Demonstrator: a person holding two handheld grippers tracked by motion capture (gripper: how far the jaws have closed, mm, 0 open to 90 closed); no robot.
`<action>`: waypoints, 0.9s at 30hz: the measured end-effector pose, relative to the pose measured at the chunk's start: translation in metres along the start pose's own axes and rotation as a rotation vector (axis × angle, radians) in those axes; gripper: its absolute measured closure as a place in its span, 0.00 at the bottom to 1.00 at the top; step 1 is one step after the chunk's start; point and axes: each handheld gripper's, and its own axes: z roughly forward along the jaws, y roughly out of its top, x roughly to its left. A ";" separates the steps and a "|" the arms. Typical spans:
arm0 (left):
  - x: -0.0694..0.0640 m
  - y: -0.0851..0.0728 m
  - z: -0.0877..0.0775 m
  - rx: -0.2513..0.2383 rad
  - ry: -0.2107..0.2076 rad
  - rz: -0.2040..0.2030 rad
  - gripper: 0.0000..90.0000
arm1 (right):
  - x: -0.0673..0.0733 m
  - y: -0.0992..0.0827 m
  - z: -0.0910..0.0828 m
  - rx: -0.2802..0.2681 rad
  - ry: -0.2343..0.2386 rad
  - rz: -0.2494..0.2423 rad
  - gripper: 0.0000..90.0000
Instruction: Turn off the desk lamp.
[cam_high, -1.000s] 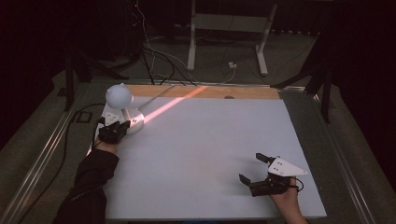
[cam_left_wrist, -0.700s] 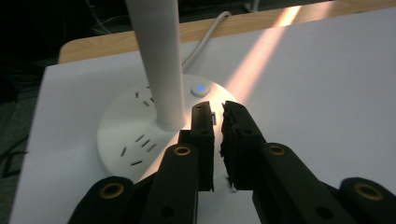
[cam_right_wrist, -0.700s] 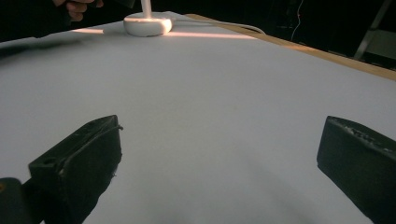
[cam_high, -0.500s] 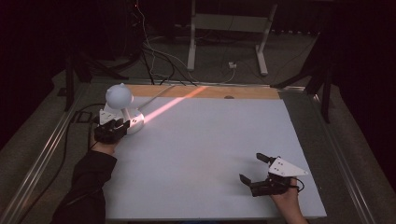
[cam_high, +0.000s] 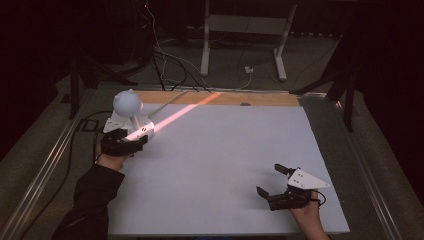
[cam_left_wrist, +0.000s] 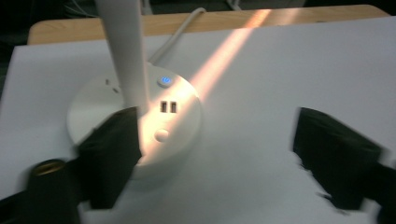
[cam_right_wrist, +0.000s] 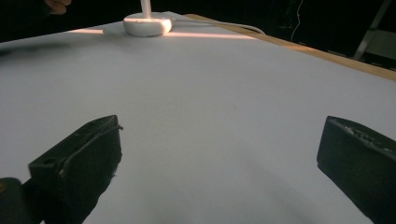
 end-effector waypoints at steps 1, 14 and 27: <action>-0.001 0.000 -0.001 0.001 -0.011 -0.004 0.14 | 0.000 0.000 0.000 0.000 0.000 0.000 0.00; -0.026 -0.012 -0.022 -0.012 -0.138 0.069 0.01 | 0.000 0.000 0.000 0.000 0.003 0.003 0.00; -0.050 -0.036 -0.039 0.007 -0.215 0.140 0.01 | 0.000 0.000 0.002 0.003 0.005 0.004 0.00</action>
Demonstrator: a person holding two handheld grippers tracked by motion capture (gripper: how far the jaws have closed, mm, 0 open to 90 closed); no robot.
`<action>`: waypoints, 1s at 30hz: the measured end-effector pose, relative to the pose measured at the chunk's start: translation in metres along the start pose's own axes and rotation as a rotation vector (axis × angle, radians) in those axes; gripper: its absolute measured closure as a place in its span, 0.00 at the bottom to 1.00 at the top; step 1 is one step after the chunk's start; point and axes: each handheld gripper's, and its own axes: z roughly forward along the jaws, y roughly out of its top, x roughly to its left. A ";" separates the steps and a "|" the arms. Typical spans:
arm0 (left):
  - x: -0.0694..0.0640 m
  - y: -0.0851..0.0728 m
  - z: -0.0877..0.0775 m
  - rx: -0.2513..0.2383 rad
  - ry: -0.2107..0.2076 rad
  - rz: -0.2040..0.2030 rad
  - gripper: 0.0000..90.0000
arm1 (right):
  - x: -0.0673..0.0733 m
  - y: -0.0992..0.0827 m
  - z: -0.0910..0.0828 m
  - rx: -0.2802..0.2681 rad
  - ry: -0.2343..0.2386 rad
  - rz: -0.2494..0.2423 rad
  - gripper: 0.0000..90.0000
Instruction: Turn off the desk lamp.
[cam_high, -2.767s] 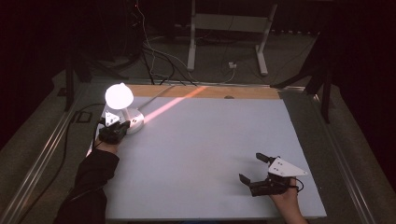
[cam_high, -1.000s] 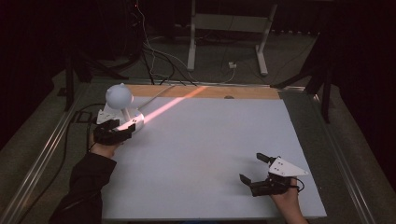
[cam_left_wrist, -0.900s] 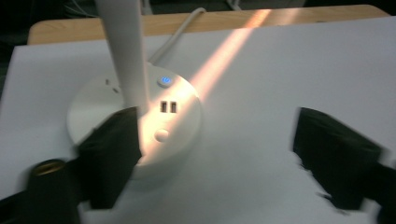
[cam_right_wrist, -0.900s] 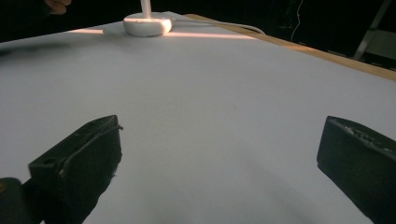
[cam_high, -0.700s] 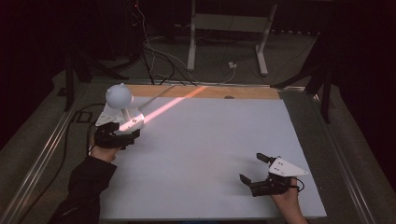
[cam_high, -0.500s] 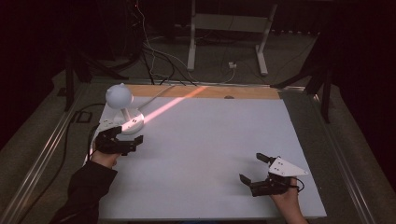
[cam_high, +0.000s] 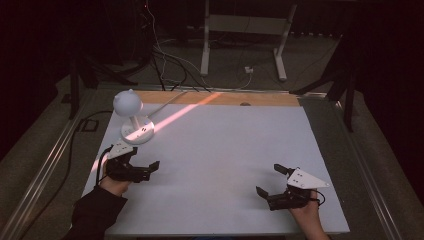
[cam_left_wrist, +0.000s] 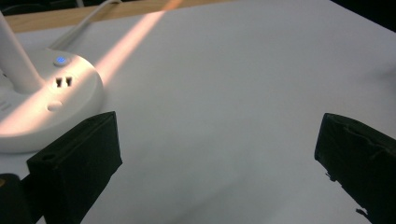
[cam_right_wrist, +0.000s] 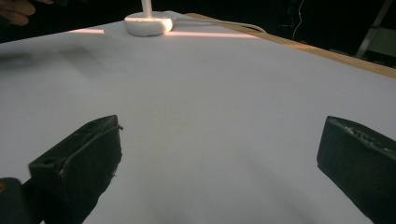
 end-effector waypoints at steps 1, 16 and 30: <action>-0.001 -0.002 -0.001 0.001 -0.001 0.002 0.01 | 0.000 0.000 0.000 0.001 0.000 0.001 0.00; -0.018 -0.029 -0.010 0.005 -0.040 0.039 0.01 | 0.000 0.000 0.001 0.007 0.003 -0.001 0.00; -0.025 -0.048 0.003 0.048 -0.075 0.085 0.01 | 0.001 0.000 0.000 0.006 0.005 -0.005 0.00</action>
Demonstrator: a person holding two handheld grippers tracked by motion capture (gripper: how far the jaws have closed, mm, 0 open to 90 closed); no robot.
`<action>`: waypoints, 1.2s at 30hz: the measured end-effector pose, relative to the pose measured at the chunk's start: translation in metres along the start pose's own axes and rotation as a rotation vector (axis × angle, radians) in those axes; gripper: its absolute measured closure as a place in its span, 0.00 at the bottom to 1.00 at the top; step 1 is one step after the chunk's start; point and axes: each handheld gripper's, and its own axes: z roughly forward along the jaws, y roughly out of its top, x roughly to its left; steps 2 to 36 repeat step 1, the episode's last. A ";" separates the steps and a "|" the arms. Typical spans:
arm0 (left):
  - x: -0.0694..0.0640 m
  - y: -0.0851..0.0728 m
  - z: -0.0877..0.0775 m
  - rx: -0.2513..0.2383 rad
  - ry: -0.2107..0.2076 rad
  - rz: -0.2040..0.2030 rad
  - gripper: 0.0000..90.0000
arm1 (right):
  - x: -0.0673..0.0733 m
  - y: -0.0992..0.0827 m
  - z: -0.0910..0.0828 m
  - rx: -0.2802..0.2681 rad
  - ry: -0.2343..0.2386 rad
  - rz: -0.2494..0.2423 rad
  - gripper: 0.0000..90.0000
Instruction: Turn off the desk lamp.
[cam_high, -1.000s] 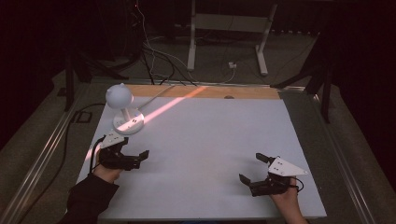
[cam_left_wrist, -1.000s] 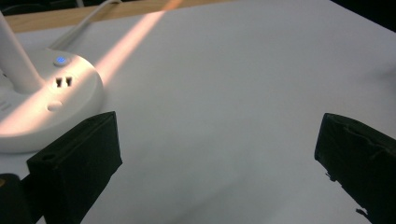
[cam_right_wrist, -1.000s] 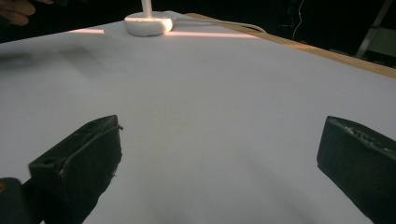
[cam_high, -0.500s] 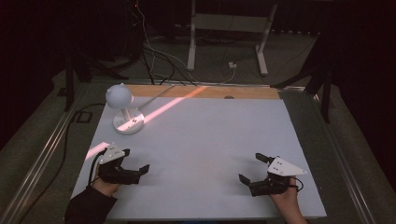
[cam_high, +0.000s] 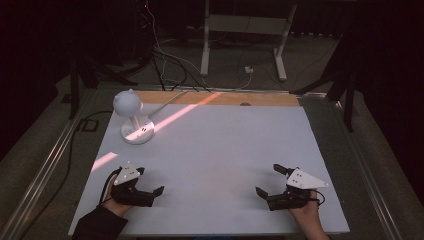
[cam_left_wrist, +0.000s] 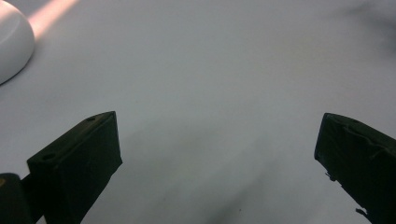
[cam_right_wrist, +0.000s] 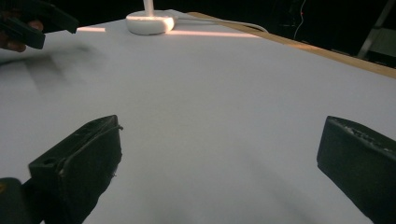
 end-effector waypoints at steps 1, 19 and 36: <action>0.000 0.000 0.000 0.000 -0.001 0.003 0.01 | 0.000 0.000 0.000 -0.001 0.000 0.001 0.00; 0.000 0.000 0.000 0.000 -0.001 0.003 0.01 | 0.000 0.000 0.000 -0.001 0.000 0.001 0.00; 0.000 0.000 0.000 0.000 -0.001 0.003 0.01 | 0.000 0.000 0.000 -0.001 0.000 0.001 0.00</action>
